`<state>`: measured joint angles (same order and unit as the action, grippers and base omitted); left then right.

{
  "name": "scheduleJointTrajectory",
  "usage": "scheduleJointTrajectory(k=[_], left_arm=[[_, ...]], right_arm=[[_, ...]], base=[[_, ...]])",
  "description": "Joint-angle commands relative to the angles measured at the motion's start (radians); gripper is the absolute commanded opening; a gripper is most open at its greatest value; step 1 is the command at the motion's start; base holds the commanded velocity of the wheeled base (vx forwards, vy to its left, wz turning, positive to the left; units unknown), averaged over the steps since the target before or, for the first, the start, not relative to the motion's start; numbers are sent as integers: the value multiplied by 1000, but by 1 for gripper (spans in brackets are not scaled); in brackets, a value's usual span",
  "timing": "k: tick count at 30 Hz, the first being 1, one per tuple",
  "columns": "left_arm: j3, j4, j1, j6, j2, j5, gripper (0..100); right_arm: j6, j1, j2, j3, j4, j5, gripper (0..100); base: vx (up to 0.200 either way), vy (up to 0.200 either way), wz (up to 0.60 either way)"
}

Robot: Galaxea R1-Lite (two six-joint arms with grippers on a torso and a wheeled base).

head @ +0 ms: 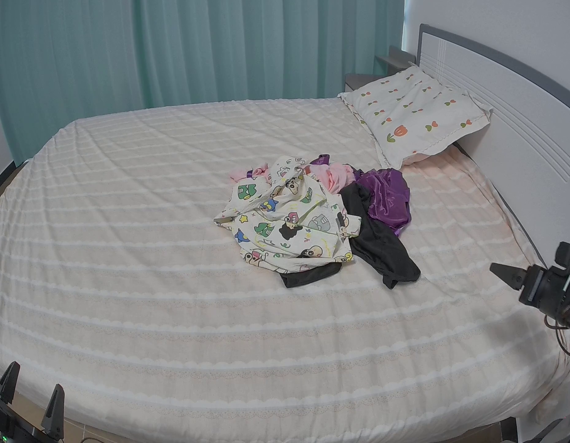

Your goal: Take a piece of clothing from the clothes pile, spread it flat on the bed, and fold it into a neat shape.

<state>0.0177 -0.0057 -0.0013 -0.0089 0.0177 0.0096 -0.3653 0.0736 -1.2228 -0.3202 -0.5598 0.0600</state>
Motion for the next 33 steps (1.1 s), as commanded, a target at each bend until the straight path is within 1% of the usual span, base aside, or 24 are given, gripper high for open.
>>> scheduleJointTrajectory(k=[1,5,9,14,15,16,17,18,19,20,21,29,33], left_arm=[[-18,0,0,-3,-15,1,100],[-18,0,0,-2,-15,1,100],[-18,0,1,0,-15,1,100],[-18,0,1,-2,-15,1,100],[-18,0,0,-3,-15,1,100],[-18,0,0,-2,-15,1,100],[-18,0,0,-3,-15,1,100],[-18,0,0,-3,-15,1,100],[-18,0,0,-3,-15,1,100],[-18,0,1,-3,-15,1,100],[-18,0,0,-3,-15,1,100],[-18,0,0,-3,-15,1,100],[-18,0,0,-3,-15,1,100]], right_arm=[[-172,55,-466,-161,-164,-68,100],[-290,81,-563,-232,-166,-69,100],[-369,100,-639,-290,-166,-71,100],[-388,110,-681,-324,-166,-69,100],[-406,129,-721,-356,-164,-75,100],[-426,146,-755,-387,-164,-106,100],[-432,153,-768,-399,-164,-121,100],[-452,170,-799,-427,-164,-157,100],[-458,172,-807,-433,-166,-164,100],[-478,181,-845,-462,-166,-193,100],[-481,183,-868,-477,-164,-204,100],[-488,195,-974,-553,-166,-209,100],[-503,202,-988,-582,-166,-207,100]], base=[[0,0,0],[0,0,0],[0,0,0],[0,0,0],[0,0,0],[0,0,0],[0,0,0],[0,0,0],[0,0,0],[0,0,0],[0,0,0],[0,0,0],[0,0,0]])
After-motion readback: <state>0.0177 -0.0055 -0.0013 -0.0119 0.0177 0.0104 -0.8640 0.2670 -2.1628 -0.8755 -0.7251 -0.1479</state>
